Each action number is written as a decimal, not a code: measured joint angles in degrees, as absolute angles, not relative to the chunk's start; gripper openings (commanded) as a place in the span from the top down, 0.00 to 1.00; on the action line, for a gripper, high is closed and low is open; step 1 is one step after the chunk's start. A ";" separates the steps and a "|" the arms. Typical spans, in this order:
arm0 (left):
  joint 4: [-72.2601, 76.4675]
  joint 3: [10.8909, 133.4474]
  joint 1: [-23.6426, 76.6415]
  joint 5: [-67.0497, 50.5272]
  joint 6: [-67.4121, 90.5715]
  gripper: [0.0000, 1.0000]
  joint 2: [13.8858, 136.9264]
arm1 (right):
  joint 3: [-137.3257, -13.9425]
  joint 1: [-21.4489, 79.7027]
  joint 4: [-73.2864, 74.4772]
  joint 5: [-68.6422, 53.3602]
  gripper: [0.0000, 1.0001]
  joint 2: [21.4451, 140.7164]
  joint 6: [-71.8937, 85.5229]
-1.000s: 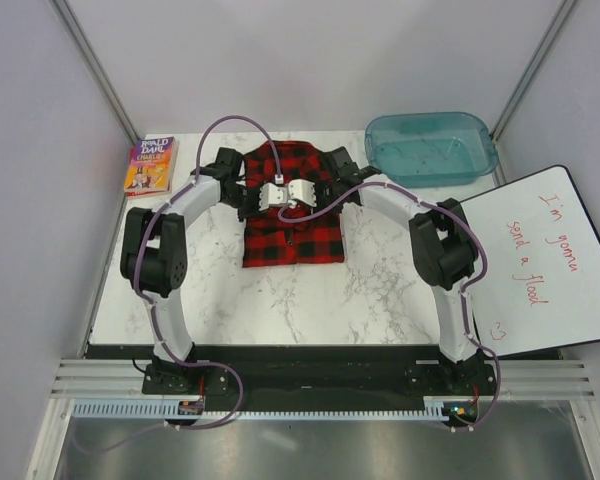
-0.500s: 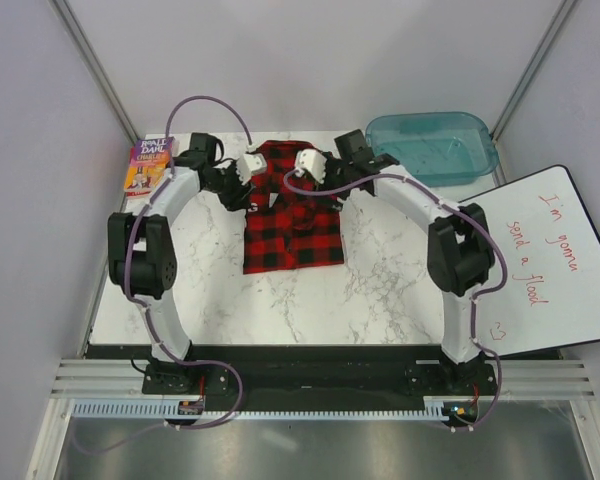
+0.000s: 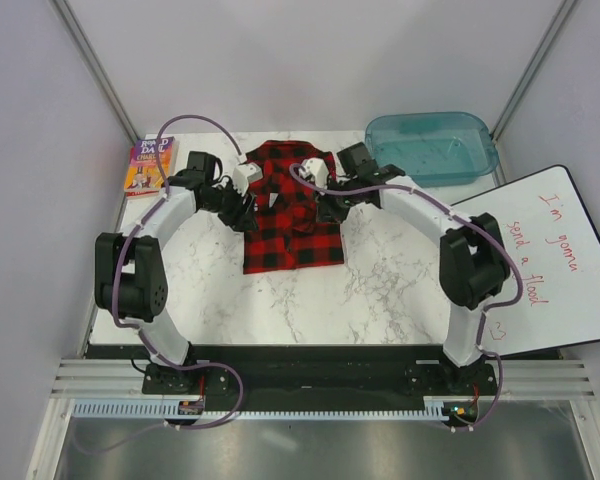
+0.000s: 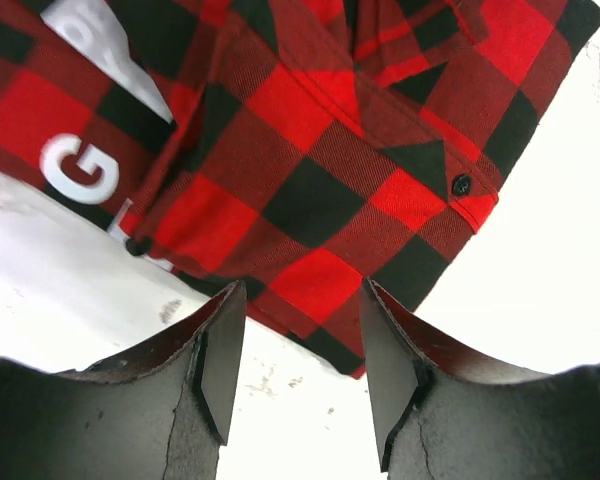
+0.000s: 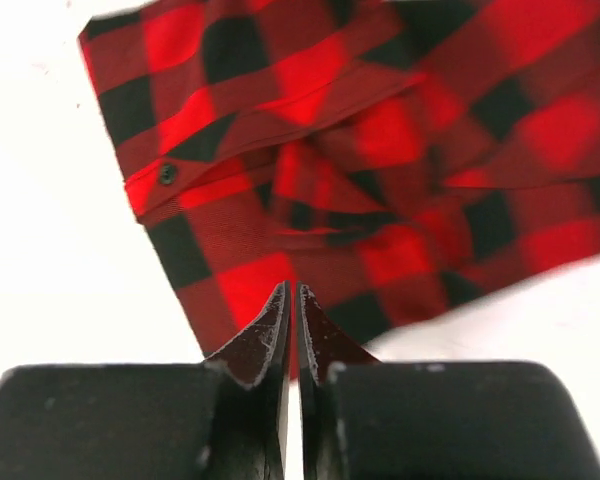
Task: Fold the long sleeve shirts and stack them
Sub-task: Fold the shirt
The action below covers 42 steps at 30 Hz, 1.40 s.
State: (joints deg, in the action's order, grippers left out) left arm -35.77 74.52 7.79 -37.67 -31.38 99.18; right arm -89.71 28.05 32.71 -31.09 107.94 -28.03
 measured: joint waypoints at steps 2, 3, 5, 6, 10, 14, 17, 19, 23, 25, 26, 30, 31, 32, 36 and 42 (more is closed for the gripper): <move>-35.40 73.34 7.66 -37.65 -29.69 0.44 99.18 | -89.21 29.28 32.80 -31.44 0.91 110.78 -26.55; -35.24 72.86 7.62 -37.63 -28.97 0.44 99.18 | -89.10 29.82 32.69 -31.51 0.90 112.42 -25.80; -34.87 72.03 7.57 -37.58 -27.92 0.43 99.13 | -88.66 30.57 32.10 -31.35 0.89 115.24 -24.51; -34.54 71.59 7.57 -37.58 -27.55 0.43 99.04 | -88.42 30.72 31.70 -31.22 0.87 116.31 -23.81; -33.95 69.67 7.57 -37.56 -26.41 0.43 98.19 | -87.24 31.03 28.42 -30.09 0.78 118.69 -21.06; -33.76 68.86 7.57 -37.50 -26.00 0.42 97.19 | -86.08 31.22 21.10 -27.83 0.69 118.98 -16.73; -33.32 68.86 7.57 -37.50 -25.91 0.42 96.68 | -86.15 31.42 15.92 -25.98 0.67 119.31 -13.91; -32.99 68.86 7.57 -37.50 -25.85 0.42 96.57 | -87.35 31.42 13.61 -24.93 0.67 120.49 -12.38; -32.77 68.86 7.55 -37.39 -25.76 0.41 96.57 | -91.26 31.57 9.10 -21.78 0.64 125.08 -9.37; -32.77 68.86 7.49 -37.34 -25.71 0.39 96.57 | -92.36 31.55 7.70 -19.86 0.54 126.82 -7.90; -32.77 68.88 7.46 -37.34 -25.65 0.39 96.57 | -92.75 31.55 7.46 -19.11 0.50 127.37 -7.27; -32.75 68.95 7.46 -37.67 -24.40 0.34 96.57 | -94.24 31.42 6.66 -16.71 0.41 128.66 -3.99; -32.75 68.93 7.46 -38.24 -23.73 0.33 96.57 | -94.37 31.29 6.33 -16.62 0.37 128.62 -2.98; -32.75 68.93 7.46 -39.03 -23.20 0.31 96.57 | -94.43 31.09 6.17 -16.75 0.33 128.42 -2.42; -31.92 67.70 7.75 -45.39 -17.50 0.25 95.81 | -92.68 28.91 7.11 -20.73 0.11 124.20 1.50; -24.73 60.99 9.50 -54.59 -2.42 0.20 93.95 | -85.78 25.69 8.78 -32.75 0.02 110.89 9.74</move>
State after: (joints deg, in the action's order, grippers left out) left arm -24.73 60.99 9.50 -54.59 -2.42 93.95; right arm -85.78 25.69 8.78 -32.75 110.89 9.74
